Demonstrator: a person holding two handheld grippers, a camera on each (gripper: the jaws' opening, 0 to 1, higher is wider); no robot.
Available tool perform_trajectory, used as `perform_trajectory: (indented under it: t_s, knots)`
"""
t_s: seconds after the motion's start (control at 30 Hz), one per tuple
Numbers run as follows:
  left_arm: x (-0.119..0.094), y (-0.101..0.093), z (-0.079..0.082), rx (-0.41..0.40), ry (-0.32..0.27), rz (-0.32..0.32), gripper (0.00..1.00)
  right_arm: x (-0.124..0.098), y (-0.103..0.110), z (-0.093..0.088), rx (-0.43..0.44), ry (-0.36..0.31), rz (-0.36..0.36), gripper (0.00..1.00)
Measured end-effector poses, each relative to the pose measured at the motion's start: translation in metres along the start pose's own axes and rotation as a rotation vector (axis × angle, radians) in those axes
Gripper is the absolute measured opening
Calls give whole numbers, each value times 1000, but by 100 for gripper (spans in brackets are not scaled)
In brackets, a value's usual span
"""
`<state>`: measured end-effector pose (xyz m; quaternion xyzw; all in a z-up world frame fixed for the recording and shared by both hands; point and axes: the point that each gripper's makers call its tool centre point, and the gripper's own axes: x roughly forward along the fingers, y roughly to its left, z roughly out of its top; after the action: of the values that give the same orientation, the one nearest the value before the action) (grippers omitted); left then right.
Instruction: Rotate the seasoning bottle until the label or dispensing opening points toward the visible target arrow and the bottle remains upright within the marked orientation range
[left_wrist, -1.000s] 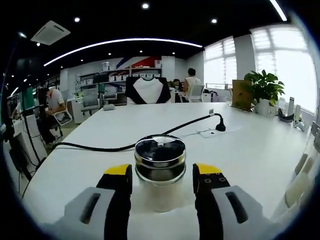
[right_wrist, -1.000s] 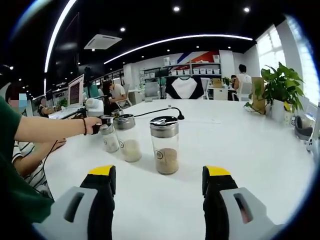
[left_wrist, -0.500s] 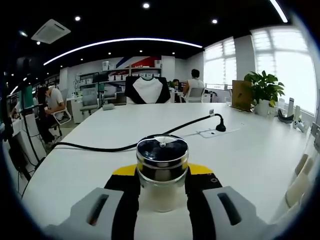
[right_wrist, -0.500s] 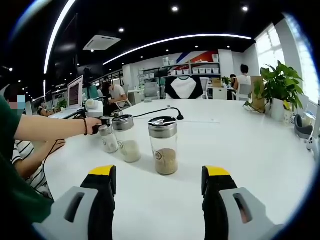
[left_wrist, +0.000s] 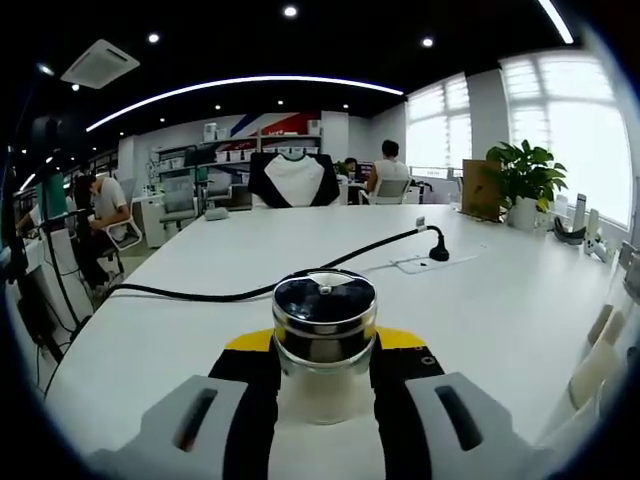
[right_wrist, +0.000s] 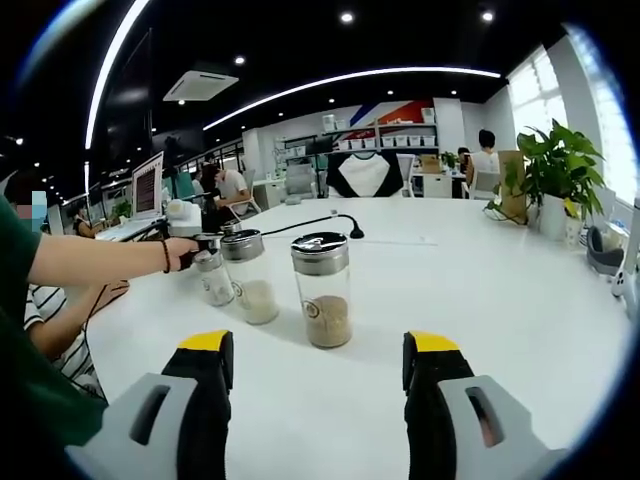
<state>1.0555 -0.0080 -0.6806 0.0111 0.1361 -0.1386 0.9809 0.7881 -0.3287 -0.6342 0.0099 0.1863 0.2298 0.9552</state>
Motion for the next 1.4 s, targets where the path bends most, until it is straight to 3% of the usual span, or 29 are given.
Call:
perform_trajectory:
  t_s: [0.57,1.4]
  knots:
    - [-22,-5,-8,2,11,6,36,1,1,-3,7,8,3,69]
    - [-90,-31,-29,0,31,-22,36,5,10,4,-39,1,20,70]
